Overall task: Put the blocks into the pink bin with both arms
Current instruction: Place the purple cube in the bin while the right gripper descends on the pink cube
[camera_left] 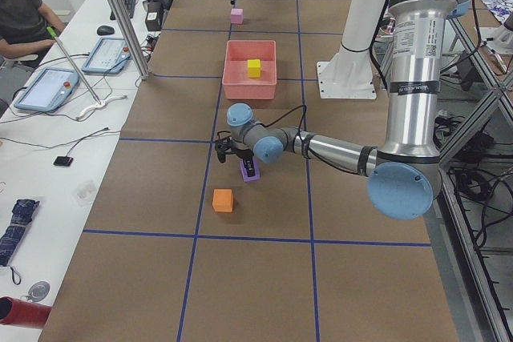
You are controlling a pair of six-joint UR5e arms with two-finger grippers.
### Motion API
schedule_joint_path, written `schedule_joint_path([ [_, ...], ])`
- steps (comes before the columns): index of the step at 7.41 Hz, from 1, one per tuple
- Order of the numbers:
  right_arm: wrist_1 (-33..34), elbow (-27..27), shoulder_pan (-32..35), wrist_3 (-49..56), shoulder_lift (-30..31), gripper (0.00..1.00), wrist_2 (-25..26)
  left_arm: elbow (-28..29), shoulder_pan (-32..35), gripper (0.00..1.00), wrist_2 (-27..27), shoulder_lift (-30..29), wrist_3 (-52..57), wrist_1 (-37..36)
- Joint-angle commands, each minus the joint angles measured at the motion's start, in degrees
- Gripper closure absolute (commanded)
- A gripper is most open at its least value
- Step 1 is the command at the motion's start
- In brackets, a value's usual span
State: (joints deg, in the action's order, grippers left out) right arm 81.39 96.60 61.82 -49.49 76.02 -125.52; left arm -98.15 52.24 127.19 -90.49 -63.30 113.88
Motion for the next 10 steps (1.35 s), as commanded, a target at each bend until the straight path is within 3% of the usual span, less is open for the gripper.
schedule_joint_path([
  [1, 0.0, -0.01, 0.41, 0.27, 0.09, 0.02, -0.08, -5.79, 0.06, 1.0, 3.39, -2.05, -3.82, -1.11],
  [3, 0.09, -1.23, 1.37, 2.63, 0.27, 0.02, -0.17, -12.3, 0.06, 1.0, 6.23, -11.58, -14.42, -6.71],
  [5, 0.0, -2.12, 1.64, 3.0, 0.27, 0.02, -0.17, -13.38, -2.12, 1.0, 5.45, -26.76, -23.15, -18.54],
  [6, 0.09, -2.21, 1.64, 3.0, 0.18, 0.02, -0.17, -12.77, -6.4, 1.0, 2.31, -31.98, -24.31, -24.18],
  [7, 0.0, -2.3, 1.64, 3.0, 0.18, 0.02, -0.17, -11.72, -11.58, 1.0, -4.6, -33.33, -24.5, -24.93],
  [10, -0.17, -4.05, 1.46, 3.0, -0.08, 0.01, -0.17, -3.2, -17.68, 1.0, -9.21, -40.28, -28.28, -24.5],
])
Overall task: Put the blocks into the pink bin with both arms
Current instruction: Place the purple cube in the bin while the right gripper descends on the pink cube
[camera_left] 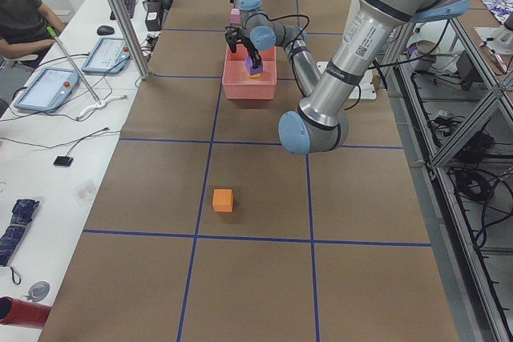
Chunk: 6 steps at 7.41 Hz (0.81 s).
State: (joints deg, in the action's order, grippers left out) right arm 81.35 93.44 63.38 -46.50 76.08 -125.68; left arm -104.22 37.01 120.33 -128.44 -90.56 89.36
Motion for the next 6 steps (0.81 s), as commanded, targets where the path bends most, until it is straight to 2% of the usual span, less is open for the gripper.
schedule_joint_path([
  [1, -2.66, -3.06, -0.18, -0.09, -0.23, 0.01, 0.0, 4.01, -3.08, 1.0, -3.78, -2.69, -0.93, 0.11],
  [2, -6.34, -5.69, -0.71, -0.52, -0.32, 0.01, -0.09, 5.15, -3.18, 1.0, -3.88, -2.96, -0.76, 0.2],
  [3, -7.16, -6.24, -1.67, -0.61, -0.4, 0.01, -0.09, 6.38, -3.18, 1.0, -4.05, -3.74, -0.76, 0.29],
  [5, -7.26, -6.25, -3.25, -0.7, -0.41, 0.01, -0.09, 6.66, -3.18, 0.79, -4.14, -4.19, -0.85, 0.2],
  [6, -7.26, -6.42, -4.22, -0.44, -0.41, 0.01, 0.09, 6.66, -3.18, 0.51, -4.14, -4.19, -0.85, 0.2],
])
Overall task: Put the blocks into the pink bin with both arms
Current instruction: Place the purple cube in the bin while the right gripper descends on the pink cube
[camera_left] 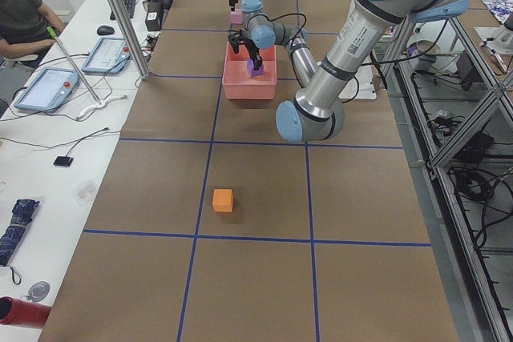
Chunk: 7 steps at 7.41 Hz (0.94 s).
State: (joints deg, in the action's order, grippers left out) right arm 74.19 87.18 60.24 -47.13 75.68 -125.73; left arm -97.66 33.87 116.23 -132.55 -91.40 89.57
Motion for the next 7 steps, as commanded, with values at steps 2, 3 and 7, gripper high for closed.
schedule_joint_path([
  [2, -0.19, -0.78, -1.87, 0.72, 0.17, 0.01, 0.14, 0.1, -0.03, 0.29, -0.57, 0.01, 0.16, 0.0],
  [3, -0.19, -1.48, -2.31, 0.89, 0.08, 0.01, 0.22, 0.1, -0.03, 0.26, -0.57, 0.01, 0.17, 0.0],
  [7, -4.5, -4.65, -2.76, 0.36, -0.89, 0.97, 0.05, -3.48, 2.68, 0.17, -0.57, 0.01, 0.69, -0.18],
])
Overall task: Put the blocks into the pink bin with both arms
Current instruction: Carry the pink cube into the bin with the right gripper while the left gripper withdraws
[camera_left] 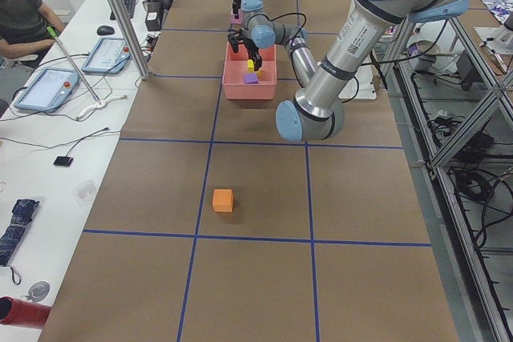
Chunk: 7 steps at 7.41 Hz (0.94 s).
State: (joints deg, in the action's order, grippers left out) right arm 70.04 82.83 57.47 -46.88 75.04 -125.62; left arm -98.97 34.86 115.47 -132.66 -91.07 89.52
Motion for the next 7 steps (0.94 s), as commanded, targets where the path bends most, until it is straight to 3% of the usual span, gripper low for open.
schedule_joint_path([
  [1, -0.34, 0.05, 0.02, 0.38, -0.33, 1.0, -0.32, -5.67, 3.7, 0.16, 0.54, 2.21, 2.97, -0.66],
  [3, 0.27, 2.41, 2.98, -0.32, -2.78, 1.0, -5.31, -16.73, 7.56, 0.16, 1.33, 17.79, 16.72, -0.49],
  [4, 3.41, 6.43, 2.92, -2.06, -3.49, 1.0, -5.33, -18.44, 12.11, 0.15, 4.64, 24.4, 25.85, -0.05],
  [6, 9.4, 15.03, -2.4, -17.98, -8.06, 1.0, -3.76, -17.15, 21.87, 0.15, 9.06, 31.82, 45.27, 0.04],
  [7, 9.5, 17.6, -6.27, -26.08, -10.59, 1.0, -1.32, -12.78, 26.35, 0.15, 10.2, 32.37, 54.24, 0.13],
])
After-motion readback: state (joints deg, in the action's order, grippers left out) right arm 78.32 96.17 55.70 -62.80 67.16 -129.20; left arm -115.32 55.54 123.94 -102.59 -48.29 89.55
